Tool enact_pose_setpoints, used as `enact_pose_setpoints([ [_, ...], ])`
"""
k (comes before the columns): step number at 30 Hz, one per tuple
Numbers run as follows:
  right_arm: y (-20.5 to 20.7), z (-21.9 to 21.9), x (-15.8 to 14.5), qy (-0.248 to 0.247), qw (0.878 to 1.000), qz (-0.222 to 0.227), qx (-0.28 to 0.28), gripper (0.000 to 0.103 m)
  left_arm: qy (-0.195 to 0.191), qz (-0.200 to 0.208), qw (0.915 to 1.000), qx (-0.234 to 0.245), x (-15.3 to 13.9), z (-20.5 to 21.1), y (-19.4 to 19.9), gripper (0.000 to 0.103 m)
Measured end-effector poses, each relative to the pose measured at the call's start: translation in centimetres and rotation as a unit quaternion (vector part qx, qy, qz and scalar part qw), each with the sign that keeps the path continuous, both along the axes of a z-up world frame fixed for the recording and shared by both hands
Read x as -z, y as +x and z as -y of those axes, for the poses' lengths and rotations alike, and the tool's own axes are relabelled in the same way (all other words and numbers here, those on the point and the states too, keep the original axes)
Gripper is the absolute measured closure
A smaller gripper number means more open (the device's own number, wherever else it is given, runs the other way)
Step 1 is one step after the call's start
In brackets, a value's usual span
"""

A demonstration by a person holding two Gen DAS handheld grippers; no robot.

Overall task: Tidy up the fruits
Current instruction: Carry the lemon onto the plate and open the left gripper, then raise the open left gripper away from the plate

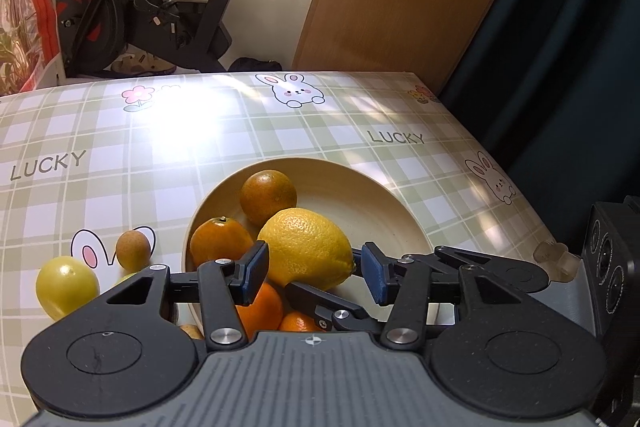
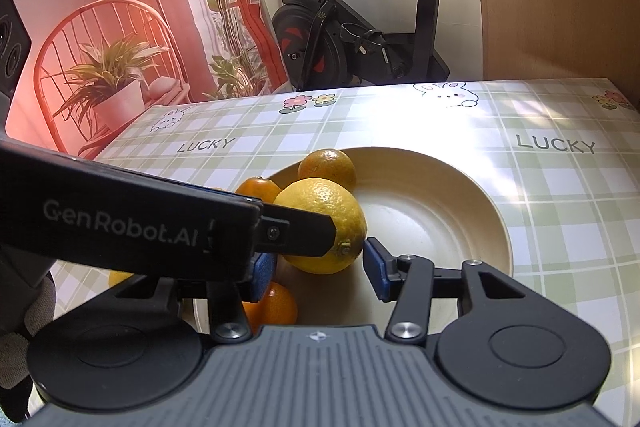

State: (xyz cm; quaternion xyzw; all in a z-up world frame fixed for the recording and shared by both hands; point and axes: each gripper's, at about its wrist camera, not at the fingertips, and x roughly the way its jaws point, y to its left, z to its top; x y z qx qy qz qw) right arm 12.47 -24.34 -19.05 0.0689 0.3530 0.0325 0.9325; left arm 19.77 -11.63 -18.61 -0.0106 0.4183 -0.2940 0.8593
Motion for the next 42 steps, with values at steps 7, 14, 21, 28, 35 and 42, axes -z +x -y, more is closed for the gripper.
enact_pose_setpoints([
  [7,-0.4,-0.9,-0.4,-0.018,1.0,-0.015,0.016,0.052,-0.018,0.018,0.9995,-0.021,-1.6,-2.9,-1.2,0.05],
  [14,-2.1,-2.1,-1.4,-0.032,0.999,-0.01,0.016,0.052,-0.032,0.032,0.9983,-0.036,-3.1,-6.9,-2.0,0.05],
  [21,-3.3,-3.7,-2.1,-0.033,0.999,-0.003,0.017,0.052,-0.038,0.035,0.9973,-0.052,-3.4,-11.6,-2.5,0.05],
  [28,-3.4,-6.3,-2.4,-0.043,0.999,0.003,-0.014,0.052,-0.029,0.033,0.9973,-0.058,-3.0,-14.4,-2.7,0.049],
  [35,-3.3,-9.8,-2.2,-0.054,0.996,0.005,-0.077,0.05,-0.02,0.073,0.9917,-0.104,-3.1,-15.6,-3.2,0.016],
  [42,-1.8,-12.2,-1.4,-0.071,0.991,-0.007,-0.11,0.05,0.029,0.132,0.9763,-0.169,-4.3,-16.6,-3.2,0.011],
])
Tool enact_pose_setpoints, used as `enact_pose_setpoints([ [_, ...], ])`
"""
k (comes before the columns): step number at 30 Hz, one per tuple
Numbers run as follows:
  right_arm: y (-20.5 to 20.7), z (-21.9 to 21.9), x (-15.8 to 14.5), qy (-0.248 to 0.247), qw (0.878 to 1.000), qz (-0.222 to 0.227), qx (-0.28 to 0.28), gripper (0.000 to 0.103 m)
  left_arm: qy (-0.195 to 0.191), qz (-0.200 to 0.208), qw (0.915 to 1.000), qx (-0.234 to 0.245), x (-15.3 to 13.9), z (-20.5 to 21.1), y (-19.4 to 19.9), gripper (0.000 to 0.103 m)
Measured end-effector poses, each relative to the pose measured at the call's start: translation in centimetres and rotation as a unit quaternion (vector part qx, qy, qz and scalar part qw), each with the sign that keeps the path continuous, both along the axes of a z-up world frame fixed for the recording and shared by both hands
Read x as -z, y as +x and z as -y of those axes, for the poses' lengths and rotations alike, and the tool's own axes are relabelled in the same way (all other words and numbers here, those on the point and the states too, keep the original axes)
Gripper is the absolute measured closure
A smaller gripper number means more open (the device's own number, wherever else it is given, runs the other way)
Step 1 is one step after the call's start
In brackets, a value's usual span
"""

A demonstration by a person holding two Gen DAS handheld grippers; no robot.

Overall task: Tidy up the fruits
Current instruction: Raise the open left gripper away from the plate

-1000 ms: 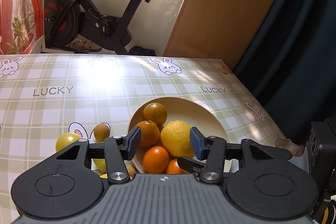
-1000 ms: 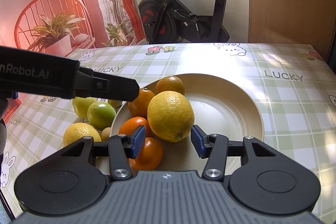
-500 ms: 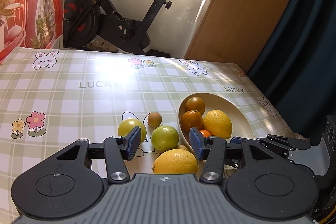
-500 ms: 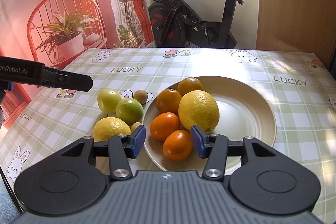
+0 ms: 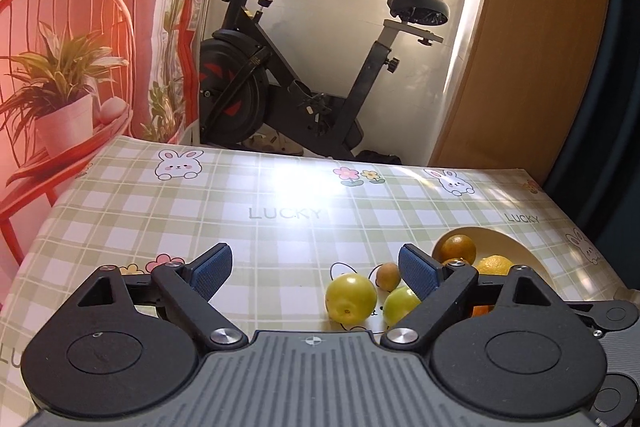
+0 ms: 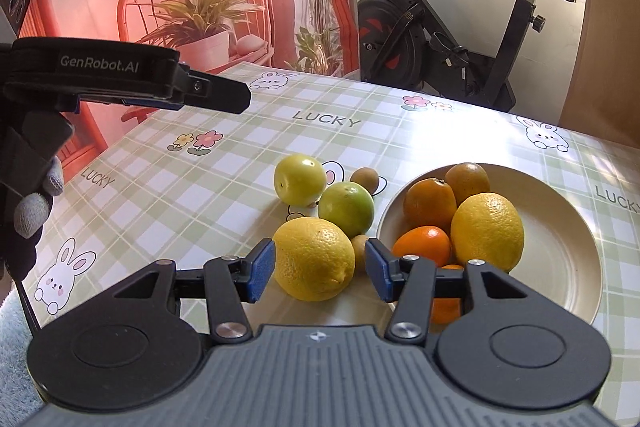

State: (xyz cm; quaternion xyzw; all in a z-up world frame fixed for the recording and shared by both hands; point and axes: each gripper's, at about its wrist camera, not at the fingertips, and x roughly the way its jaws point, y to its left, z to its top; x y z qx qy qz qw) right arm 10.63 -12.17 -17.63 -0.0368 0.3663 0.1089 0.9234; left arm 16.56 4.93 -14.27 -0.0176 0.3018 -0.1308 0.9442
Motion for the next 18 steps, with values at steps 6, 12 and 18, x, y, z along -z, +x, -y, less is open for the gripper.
enact_pose_setpoints([
  [6,0.8,-0.8,0.7,-0.005,1.0,-0.01,-0.008,0.048,0.01,0.016,0.9989,-0.042,-0.9,-1.3,0.1,0.011],
  [12,1.2,-0.5,1.4,0.003,1.0,-0.02,0.002,0.046,0.005,0.02,0.9993,-0.032,-1.2,-1.3,-0.3,0.011],
  [18,0.4,0.2,1.6,0.014,0.999,-0.029,0.008,0.055,-0.048,0.013,0.9987,-0.008,-0.1,-1.1,-0.7,0.013],
])
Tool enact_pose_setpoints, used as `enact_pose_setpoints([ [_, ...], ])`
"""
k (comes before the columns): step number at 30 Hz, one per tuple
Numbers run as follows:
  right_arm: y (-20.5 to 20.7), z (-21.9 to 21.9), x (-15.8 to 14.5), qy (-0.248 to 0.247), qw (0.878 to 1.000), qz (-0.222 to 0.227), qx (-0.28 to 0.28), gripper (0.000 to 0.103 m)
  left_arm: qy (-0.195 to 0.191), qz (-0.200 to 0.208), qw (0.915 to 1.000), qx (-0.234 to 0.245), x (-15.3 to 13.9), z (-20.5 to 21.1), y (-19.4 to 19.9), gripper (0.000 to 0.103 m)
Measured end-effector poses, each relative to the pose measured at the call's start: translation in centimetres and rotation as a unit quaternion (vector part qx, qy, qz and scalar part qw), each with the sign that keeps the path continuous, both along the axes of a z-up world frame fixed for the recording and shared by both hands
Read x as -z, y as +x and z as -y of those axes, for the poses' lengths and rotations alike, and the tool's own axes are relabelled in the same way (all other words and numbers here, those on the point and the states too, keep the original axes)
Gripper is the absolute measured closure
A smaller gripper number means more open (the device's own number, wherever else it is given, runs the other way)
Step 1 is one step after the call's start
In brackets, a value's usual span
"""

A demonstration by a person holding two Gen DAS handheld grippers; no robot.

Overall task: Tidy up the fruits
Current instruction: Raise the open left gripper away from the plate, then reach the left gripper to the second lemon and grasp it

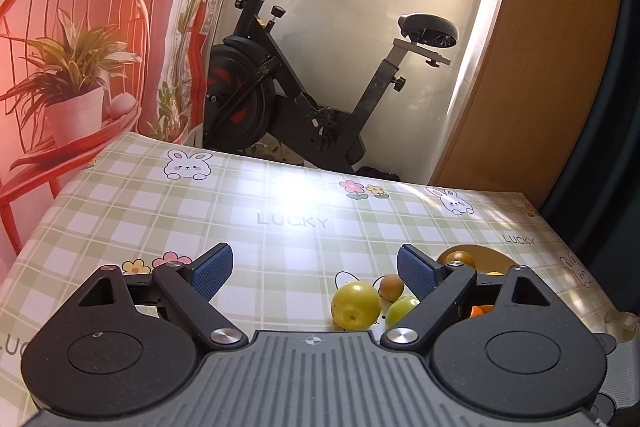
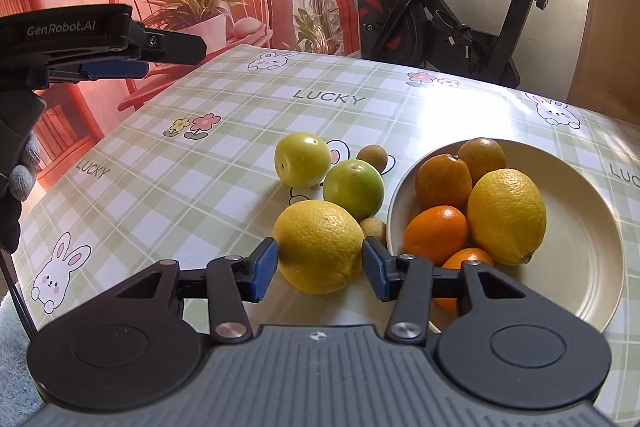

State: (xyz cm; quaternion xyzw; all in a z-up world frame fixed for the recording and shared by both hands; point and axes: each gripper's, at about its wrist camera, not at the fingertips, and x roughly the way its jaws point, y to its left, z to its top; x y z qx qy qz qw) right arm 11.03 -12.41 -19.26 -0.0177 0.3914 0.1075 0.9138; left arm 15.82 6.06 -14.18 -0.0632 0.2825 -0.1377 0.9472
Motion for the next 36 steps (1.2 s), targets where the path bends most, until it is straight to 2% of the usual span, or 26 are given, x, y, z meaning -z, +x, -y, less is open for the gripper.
enact_pose_setpoints([
  [5,-0.7,0.1,0.5,0.002,1.0,-0.01,0.002,0.06,-0.029,-0.012,0.9991,0.027,1.0,0.5,0.0,0.019],
  [10,-0.7,0.1,0.5,0.001,1.0,-0.012,0.0,0.063,-0.031,-0.052,0.9957,0.07,2.9,2.0,0.8,0.024],
  [14,-0.6,0.0,0.7,0.0,1.0,-0.017,0.001,0.063,-0.036,-0.085,0.9917,0.09,4.6,3.0,1.5,0.032],
  [19,-0.5,-0.1,0.8,-0.001,1.0,-0.018,0.002,0.063,-0.034,-0.112,0.987,0.111,6.2,4.0,1.9,0.037],
  [31,-0.2,-0.2,1.1,-0.006,1.0,-0.022,0.004,0.058,-0.082,-0.154,0.9752,0.137,8.2,4.8,3.0,0.037],
  [36,0.0,-0.1,1.3,-0.007,1.0,-0.027,0.005,0.054,-0.083,-0.168,0.9689,0.161,8.8,6.0,2.7,0.037],
])
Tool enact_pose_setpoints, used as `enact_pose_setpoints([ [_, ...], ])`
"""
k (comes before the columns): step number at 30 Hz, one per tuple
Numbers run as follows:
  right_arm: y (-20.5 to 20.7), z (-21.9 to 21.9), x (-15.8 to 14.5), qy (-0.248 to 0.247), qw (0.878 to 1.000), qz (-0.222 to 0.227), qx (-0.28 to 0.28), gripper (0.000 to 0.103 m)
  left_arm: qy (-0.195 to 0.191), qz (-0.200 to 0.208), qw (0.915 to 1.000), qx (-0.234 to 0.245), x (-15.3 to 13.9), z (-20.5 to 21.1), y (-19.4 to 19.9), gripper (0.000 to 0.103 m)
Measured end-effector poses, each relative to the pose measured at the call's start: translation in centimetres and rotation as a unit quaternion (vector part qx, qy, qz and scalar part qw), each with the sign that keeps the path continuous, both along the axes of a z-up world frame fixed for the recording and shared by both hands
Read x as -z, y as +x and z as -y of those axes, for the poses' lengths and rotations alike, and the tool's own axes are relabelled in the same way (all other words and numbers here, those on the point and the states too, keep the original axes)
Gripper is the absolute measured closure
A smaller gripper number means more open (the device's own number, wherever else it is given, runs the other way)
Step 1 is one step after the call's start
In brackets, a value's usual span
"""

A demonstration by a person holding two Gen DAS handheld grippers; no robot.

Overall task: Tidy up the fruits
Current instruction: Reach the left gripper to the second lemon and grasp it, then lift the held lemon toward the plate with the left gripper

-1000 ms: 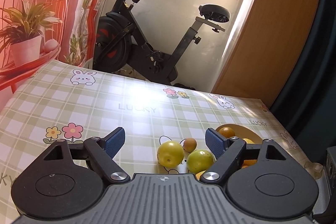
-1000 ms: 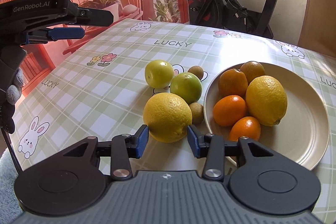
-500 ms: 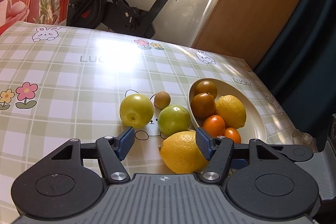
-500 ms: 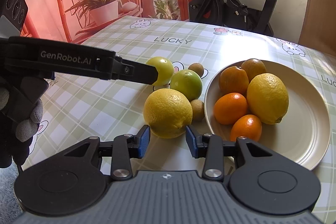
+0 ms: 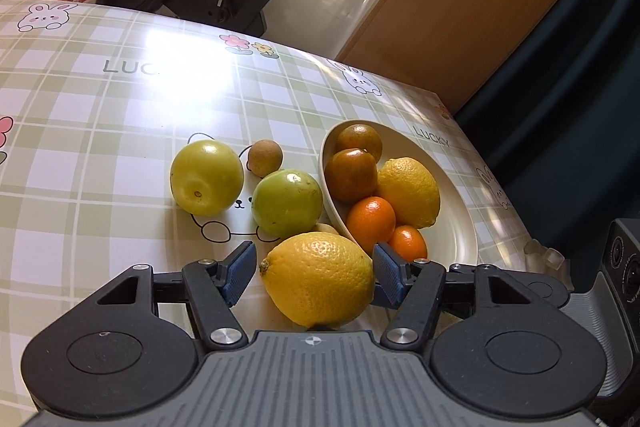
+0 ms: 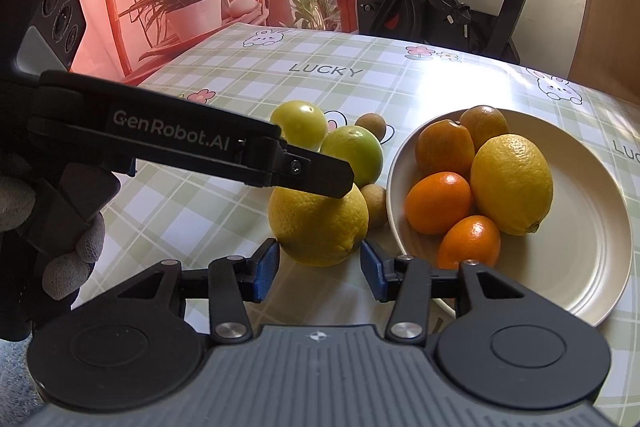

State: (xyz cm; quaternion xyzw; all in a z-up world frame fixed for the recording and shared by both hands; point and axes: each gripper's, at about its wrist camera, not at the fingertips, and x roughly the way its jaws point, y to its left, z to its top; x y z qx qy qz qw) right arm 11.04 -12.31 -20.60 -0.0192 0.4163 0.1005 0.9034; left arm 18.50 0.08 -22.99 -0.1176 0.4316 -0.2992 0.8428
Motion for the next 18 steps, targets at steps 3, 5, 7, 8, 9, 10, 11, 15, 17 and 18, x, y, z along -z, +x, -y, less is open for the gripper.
enact_pose_setpoints([
  [3,0.1,0.0,0.1,0.003,1.0,-0.002,0.001,0.053,0.003,0.005,1.0,0.003,0.2,0.1,-0.5,0.037],
  [5,0.1,0.0,0.2,0.003,1.0,-0.003,0.001,0.053,-0.001,0.002,1.0,0.001,0.3,0.0,-0.6,0.037],
  [7,0.1,0.0,0.2,0.005,1.0,-0.004,0.001,0.053,-0.001,0.001,1.0,-0.001,0.3,-0.1,-0.7,0.037],
  [8,0.1,0.0,0.2,0.006,1.0,-0.004,0.001,0.053,0.002,0.002,1.0,-0.001,0.2,-0.1,-0.8,0.037],
  [9,0.0,0.1,0.2,0.007,1.0,-0.004,0.001,0.053,0.007,0.005,1.0,0.001,0.1,-0.1,-1.0,0.037],
  [10,0.0,0.0,0.2,0.007,1.0,-0.004,0.0,0.053,0.011,0.007,0.9999,0.002,0.1,0.0,-1.2,0.037],
  [11,-0.1,-0.1,0.2,0.008,1.0,-0.005,-0.002,0.053,0.017,0.008,0.9998,0.004,-0.1,0.2,-1.3,0.037],
  [15,-0.5,0.1,0.2,0.017,1.0,-0.008,-0.002,0.053,0.025,0.014,0.9995,0.011,-0.5,0.4,-2.0,0.039],
  [17,-0.9,0.3,0.2,0.02,1.0,-0.008,-0.001,0.053,0.027,0.014,0.9995,0.013,-0.7,0.6,-2.3,0.04],
  [18,-1.1,0.4,0.2,0.02,1.0,-0.008,0.001,0.053,0.029,0.013,0.9994,0.014,-0.7,0.8,-2.4,0.041],
])
